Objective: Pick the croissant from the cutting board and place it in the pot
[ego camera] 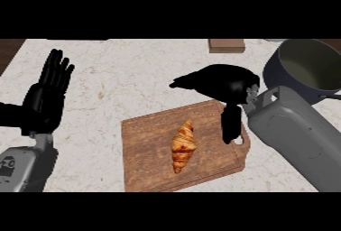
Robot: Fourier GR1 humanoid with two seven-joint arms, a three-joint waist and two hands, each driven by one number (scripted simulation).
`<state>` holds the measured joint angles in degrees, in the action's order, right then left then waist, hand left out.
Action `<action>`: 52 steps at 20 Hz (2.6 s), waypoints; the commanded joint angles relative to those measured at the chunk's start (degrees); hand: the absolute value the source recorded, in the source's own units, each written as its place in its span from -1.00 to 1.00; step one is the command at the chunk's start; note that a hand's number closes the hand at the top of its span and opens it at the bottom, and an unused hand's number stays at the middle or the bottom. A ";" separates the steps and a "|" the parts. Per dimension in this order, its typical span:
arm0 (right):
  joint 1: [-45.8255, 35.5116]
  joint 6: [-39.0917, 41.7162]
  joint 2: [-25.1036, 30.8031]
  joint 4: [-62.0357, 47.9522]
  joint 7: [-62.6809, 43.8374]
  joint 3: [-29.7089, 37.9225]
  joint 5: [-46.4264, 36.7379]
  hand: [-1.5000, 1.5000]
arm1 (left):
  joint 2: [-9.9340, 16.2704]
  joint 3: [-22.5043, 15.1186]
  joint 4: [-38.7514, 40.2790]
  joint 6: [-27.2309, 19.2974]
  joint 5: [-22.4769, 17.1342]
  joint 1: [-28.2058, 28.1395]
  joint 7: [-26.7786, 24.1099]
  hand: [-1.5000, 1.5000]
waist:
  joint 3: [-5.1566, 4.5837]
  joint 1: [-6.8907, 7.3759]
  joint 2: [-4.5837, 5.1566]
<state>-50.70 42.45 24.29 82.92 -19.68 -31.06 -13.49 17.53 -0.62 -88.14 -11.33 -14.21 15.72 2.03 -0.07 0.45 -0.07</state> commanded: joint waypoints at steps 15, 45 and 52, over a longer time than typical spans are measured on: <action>8.96 8.38 -13.20 -0.12 -12.40 -2.24 -9.69 -1.00 | -3.42 1.50 1.93 1.70 2.92 0.37 -1.36 0.00 | 0.06 -0.39 0.08; 17.52 -10.66 -20.12 -22.99 12.46 -4.11 -39.00 -1.00 | -5.36 3.78 -5.24 4.44 6.29 -3.11 2.35 0.00 | 0.08 0.07 0.15; 13.47 -12.68 -24.16 -24.92 18.38 -8.08 -38.59 1.00 | -5.90 4.27 -2.04 4.23 6.53 0.55 2.30 0.00 | 0.09 0.58 0.24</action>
<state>-36.31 31.50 2.70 62.42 -6.58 -36.53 -52.71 12.06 4.44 -88.88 -6.78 -8.39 16.51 3.73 -0.26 0.14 -0.86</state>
